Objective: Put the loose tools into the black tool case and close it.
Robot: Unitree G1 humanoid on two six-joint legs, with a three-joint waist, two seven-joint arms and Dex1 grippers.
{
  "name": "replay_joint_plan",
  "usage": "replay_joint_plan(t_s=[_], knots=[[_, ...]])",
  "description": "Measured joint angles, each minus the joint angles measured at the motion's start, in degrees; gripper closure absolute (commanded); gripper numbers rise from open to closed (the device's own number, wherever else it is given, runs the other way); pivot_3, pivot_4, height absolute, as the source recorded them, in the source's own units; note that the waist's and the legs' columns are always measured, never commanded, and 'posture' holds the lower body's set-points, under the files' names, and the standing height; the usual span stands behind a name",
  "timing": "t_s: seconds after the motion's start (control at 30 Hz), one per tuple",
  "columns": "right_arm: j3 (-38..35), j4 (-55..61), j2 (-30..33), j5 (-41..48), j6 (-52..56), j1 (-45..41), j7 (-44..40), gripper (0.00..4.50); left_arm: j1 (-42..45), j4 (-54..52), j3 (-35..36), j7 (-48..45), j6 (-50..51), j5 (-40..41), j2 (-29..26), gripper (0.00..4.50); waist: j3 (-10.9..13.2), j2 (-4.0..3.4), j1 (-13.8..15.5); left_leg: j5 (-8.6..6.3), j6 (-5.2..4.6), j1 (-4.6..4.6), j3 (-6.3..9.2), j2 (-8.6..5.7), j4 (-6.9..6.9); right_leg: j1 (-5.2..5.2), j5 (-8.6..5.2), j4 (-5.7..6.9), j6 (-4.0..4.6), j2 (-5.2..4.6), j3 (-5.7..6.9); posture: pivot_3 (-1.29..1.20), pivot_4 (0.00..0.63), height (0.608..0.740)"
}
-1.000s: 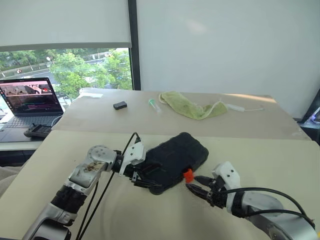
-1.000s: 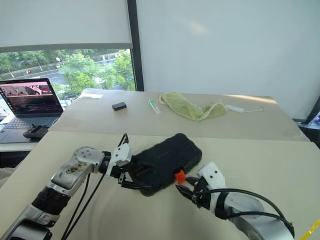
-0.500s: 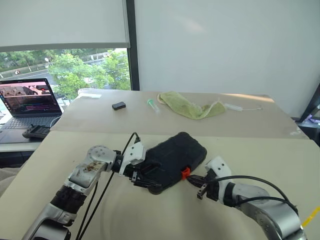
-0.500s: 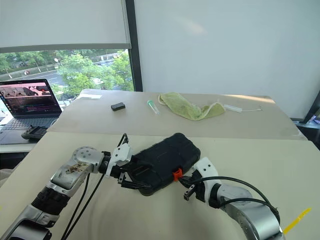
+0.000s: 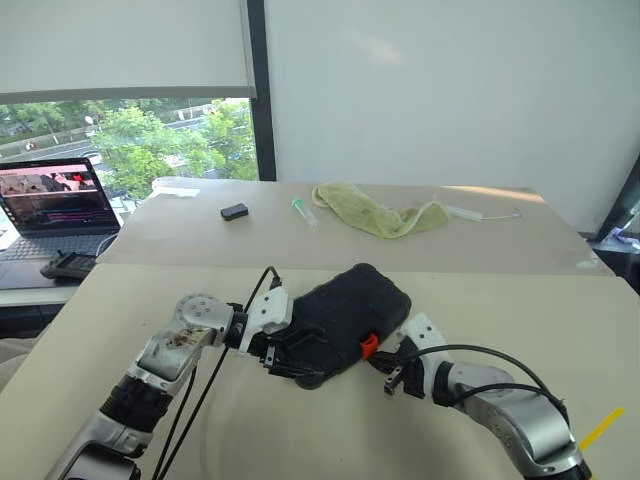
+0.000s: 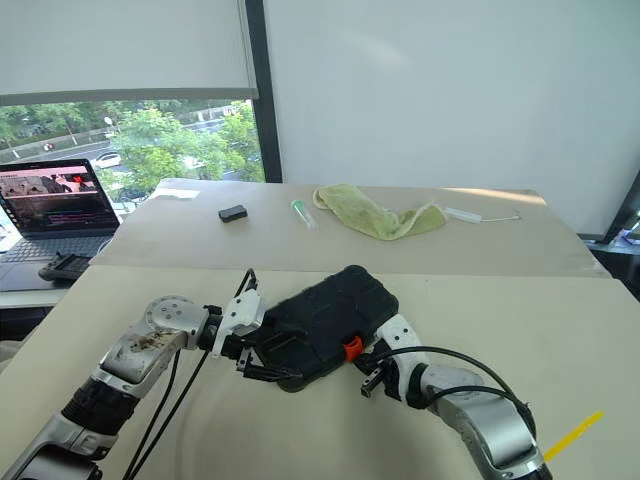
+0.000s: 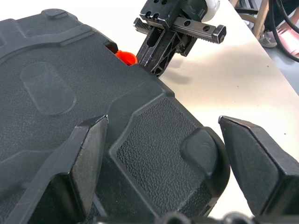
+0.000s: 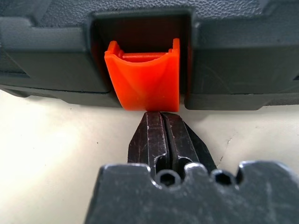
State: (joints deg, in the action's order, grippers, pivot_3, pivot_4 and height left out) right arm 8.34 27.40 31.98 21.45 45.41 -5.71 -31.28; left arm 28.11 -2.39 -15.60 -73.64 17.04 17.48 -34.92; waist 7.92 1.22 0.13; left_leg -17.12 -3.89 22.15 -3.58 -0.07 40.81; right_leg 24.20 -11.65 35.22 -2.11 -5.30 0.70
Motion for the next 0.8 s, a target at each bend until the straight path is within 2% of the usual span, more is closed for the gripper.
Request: replay_joint_plan(t_s=[0.07, 0.1, 0.13, 0.2, 0.37, 0.47, 0.63, 0.8], knots=[[-2.19, 4.32, 1.43, 0.23, -2.24, 4.19, -1.13, 3.91, -2.10, -0.86, 2.40, 2.96, 0.54, 1.09, 1.57, 0.42, 0.01, -0.01, 0.22, 0.00, 0.00, 0.08, 0.03, 0.01, -0.02, 0.06, -0.03, -0.02, -0.03, -0.03, 0.02, 0.00, 0.150, 0.740], [-3.17, 5.61, 1.91, 0.48, -2.89, 5.47, -1.49, 3.79, -2.90, -1.12, 3.30, 3.89, 1.03, 1.88, 1.90, 0.21, 0.01, -0.01, 0.26, -0.01, -0.01, 0.10, 0.02, 0.01, -0.02, 0.06, -0.04, -0.03, -0.03, -0.02, 0.03, 0.00, 0.150, 0.740], [-4.59, 6.95, 2.41, 0.75, -3.56, 6.88, -1.91, 3.47, -3.55, -1.41, 4.22, 5.14, 1.87, 2.44, 2.28, 0.00, 0.02, 0.01, 0.35, 0.00, 0.00, 0.15, 0.04, 0.02, 0.00, 0.08, -0.03, -0.04, -0.04, -0.02, 0.04, 0.00, 0.150, 0.740], [-14.19, 14.25, 3.93, 4.10, -5.40, 13.05, -3.83, 2.83, -6.87, -5.88, 11.14, 10.00, 9.10, 7.95, 1.57, 0.00, 0.05, 0.02, 0.46, -0.02, -0.03, 0.20, 0.05, 0.03, 0.01, 0.11, -0.02, -0.07, -0.06, -0.07, 0.05, 0.00, 0.150, 0.740], [-25.79, 19.59, 5.77, 8.12, -7.25, 22.08, -7.49, 1.00, -15.02, -15.60, 20.49, 15.90, 15.92, 13.90, -1.25, 0.00, 0.05, 0.01, 0.44, -0.03, -0.01, 0.07, 0.06, 0.05, -0.05, 0.00, -0.03, -0.10, -0.05, -0.11, 0.02, 0.00, 0.150, 0.740], [-33.54, 20.65, 6.03, 10.12, -8.95, 28.38, -10.67, 0.05, -23.86, -20.42, 25.61, 18.79, 18.16, 15.67, -2.38, 0.00, 0.06, 0.00, 0.50, -0.04, 0.00, 0.06, 0.06, 0.07, -0.07, 0.01, -0.03, -0.11, -0.05, -0.16, 0.01, 0.00, 0.150, 0.740], [-44.41, 20.75, 6.61, 11.37, -14.10, 39.73, -18.95, 0.05, -37.72, -24.44, 31.27, 20.49, 17.39, 15.33, -4.41, 0.00, 0.08, -0.04, 0.86, -0.05, 0.02, -0.05, 0.06, 0.10, -0.09, -0.06, -0.29, -0.15, 0.37, -0.32, 0.03, 0.00, 0.150, 0.740], [-50.00, 18.36, 5.64, 10.00, -21.06, 46.09, -24.40, 0.05, -44.84, -24.48, 35.45, 20.73, 14.39, 14.35, -4.38, 0.00, 0.09, -0.04, 1.05, -0.06, 0.03, -0.13, 0.02, 0.25, -0.08, 0.01, -0.39, -0.20, 0.49, -0.39, 0.04, 0.00, 0.150, 0.740]])
